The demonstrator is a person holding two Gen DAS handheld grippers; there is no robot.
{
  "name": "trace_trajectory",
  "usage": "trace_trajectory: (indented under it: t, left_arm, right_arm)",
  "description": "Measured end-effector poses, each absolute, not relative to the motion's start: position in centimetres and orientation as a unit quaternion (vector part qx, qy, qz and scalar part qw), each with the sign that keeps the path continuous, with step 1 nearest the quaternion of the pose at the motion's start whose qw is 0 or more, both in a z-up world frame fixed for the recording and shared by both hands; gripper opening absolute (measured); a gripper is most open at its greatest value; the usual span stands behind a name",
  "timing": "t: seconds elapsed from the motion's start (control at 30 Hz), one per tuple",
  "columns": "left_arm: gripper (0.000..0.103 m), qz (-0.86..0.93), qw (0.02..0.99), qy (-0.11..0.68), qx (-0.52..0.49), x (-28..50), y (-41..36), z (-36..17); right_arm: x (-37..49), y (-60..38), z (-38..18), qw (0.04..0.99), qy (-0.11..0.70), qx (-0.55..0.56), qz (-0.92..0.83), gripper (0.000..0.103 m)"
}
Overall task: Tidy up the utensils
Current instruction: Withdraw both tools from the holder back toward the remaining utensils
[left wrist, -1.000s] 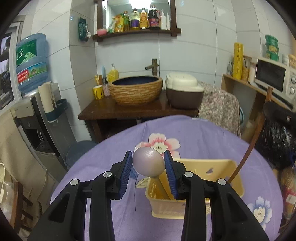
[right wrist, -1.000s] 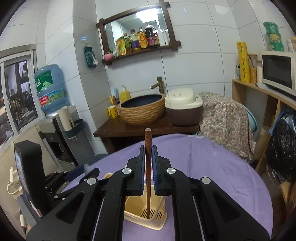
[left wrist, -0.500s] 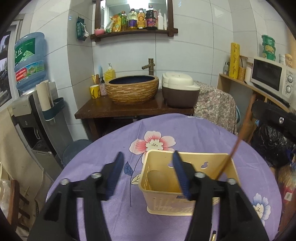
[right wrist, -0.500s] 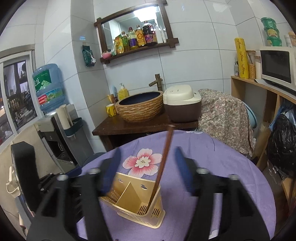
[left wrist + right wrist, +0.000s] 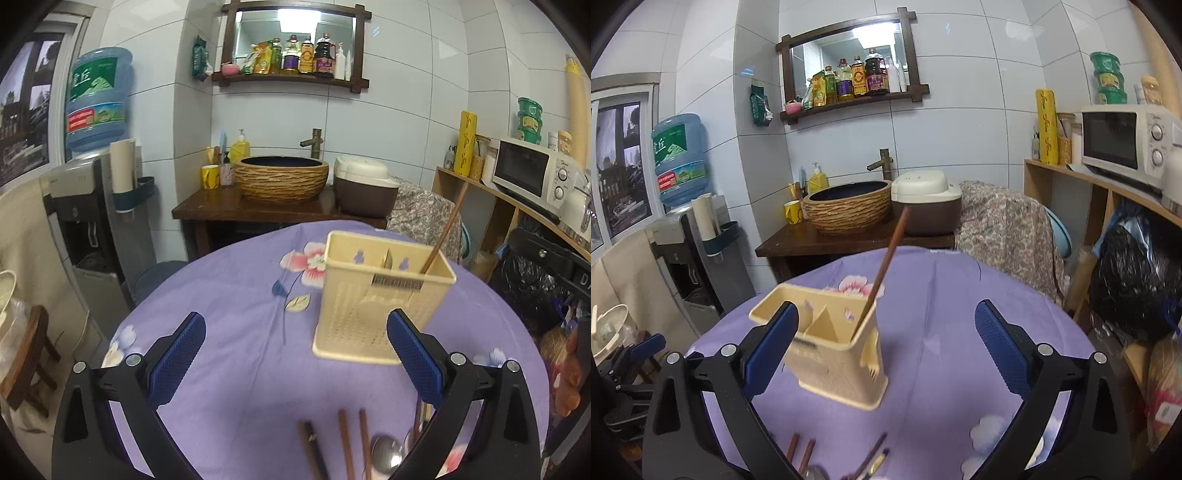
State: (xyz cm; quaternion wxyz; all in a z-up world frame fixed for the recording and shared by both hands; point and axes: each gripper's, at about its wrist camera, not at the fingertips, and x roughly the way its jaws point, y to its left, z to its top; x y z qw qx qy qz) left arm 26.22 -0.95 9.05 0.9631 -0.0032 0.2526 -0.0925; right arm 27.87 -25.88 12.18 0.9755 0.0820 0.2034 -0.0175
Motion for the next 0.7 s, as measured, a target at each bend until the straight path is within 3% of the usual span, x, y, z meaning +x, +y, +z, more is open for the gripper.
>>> trace_trajectory:
  t: [0.7]
  left_arm:
    - [0.097,-0.011,0.939,0.345,0.0,17.4,3.5,-1.8]
  right_arm:
    - [16.8,-23.3,-0.1,0.953,0.298,0.038,-0.034,0.096]
